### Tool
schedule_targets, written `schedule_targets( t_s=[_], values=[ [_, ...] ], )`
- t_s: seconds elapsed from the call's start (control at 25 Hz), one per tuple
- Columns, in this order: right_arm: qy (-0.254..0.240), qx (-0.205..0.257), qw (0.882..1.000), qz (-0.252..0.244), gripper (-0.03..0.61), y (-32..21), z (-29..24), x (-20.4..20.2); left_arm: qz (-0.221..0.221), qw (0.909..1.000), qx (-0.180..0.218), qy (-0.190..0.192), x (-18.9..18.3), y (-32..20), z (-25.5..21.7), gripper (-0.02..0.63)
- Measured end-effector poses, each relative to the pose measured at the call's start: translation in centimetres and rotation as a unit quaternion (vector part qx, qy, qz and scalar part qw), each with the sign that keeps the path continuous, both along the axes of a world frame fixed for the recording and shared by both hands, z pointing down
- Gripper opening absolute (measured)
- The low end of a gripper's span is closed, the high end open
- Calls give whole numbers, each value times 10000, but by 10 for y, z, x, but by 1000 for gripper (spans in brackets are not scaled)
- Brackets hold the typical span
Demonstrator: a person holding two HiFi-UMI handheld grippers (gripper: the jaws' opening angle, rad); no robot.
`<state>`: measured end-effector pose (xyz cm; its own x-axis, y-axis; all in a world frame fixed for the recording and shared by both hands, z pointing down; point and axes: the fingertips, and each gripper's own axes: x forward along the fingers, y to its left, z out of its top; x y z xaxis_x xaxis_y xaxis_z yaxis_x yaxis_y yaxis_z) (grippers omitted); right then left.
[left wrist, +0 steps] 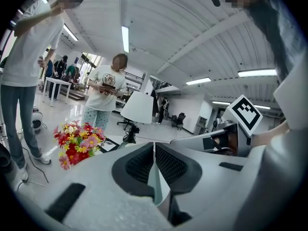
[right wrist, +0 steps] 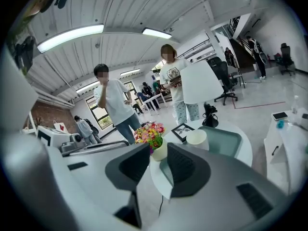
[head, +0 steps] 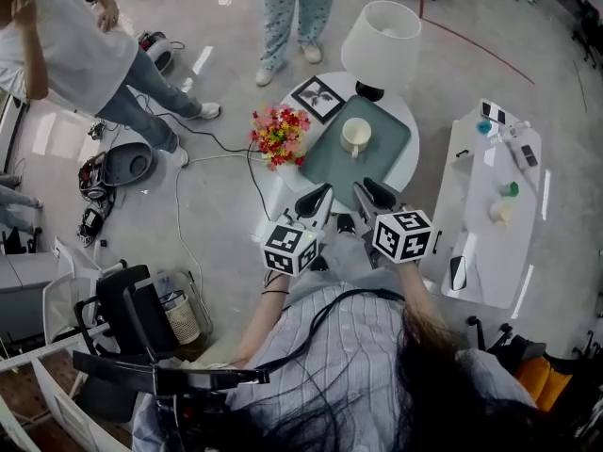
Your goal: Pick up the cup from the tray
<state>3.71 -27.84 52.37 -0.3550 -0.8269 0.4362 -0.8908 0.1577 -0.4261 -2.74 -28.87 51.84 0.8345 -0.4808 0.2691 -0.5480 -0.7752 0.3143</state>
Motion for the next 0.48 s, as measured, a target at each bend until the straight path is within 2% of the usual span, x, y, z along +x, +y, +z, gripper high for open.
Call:
schedule_targets(
  t_s=[0.2,0.36,0.48],
  values=[
    [62,-206,9998,-33,116,-30,22,22,123,9998,66,-145,29,-28,9,16],
    [171,-510,9984,-144,197,-49,52,34,183,9993,114,-294,44,-45,18,16],
    [175,-738,9969,-191,233,-62,78,40,146,9995,4,-296,48,-56,26,17]
  ],
)
